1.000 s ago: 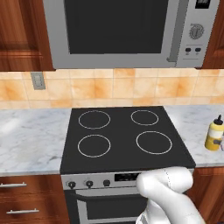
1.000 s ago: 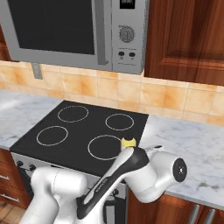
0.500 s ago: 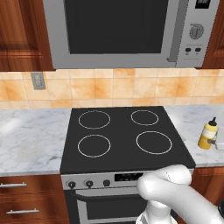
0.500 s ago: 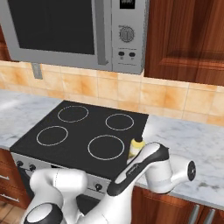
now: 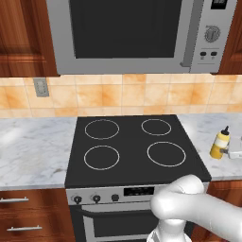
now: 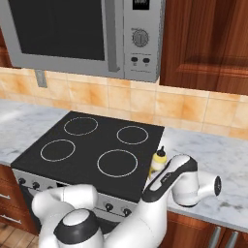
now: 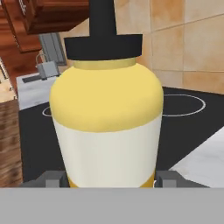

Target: Take 2 condiments from the cabinet and move them on the counter near the stove.Make sure the condiments are lined up with each other, next to each other.

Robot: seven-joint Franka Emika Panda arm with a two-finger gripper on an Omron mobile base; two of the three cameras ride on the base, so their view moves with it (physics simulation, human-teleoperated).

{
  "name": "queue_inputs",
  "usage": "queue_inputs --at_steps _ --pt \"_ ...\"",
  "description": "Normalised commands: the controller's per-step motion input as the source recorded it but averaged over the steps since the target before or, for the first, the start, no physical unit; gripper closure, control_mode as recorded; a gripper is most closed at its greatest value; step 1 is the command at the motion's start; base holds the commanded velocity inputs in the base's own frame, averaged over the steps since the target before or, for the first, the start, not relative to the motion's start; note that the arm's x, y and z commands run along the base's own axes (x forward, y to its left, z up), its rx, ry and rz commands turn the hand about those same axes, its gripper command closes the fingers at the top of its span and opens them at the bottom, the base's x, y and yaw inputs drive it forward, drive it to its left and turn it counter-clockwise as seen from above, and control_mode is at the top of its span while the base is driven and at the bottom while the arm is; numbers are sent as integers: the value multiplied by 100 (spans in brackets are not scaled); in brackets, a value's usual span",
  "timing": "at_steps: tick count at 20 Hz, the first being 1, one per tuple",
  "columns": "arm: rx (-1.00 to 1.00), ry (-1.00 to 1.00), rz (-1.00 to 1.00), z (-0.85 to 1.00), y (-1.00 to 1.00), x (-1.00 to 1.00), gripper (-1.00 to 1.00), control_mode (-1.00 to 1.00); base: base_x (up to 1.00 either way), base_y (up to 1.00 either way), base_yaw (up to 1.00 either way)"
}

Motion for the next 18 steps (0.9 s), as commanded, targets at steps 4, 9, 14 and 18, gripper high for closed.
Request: queue_inputs --at_steps 4,9,14,18 --pt "0 2 0 -37 0 47 100 -100 0 0 0" --pt "0 2 0 -27 0 35 100 -100 0 0 0" --pt "0 0 0 -42 -1 21 100 -100 0 0 0" --pt "0 0 0 -34 -13 26 100 -100 0 0 0"
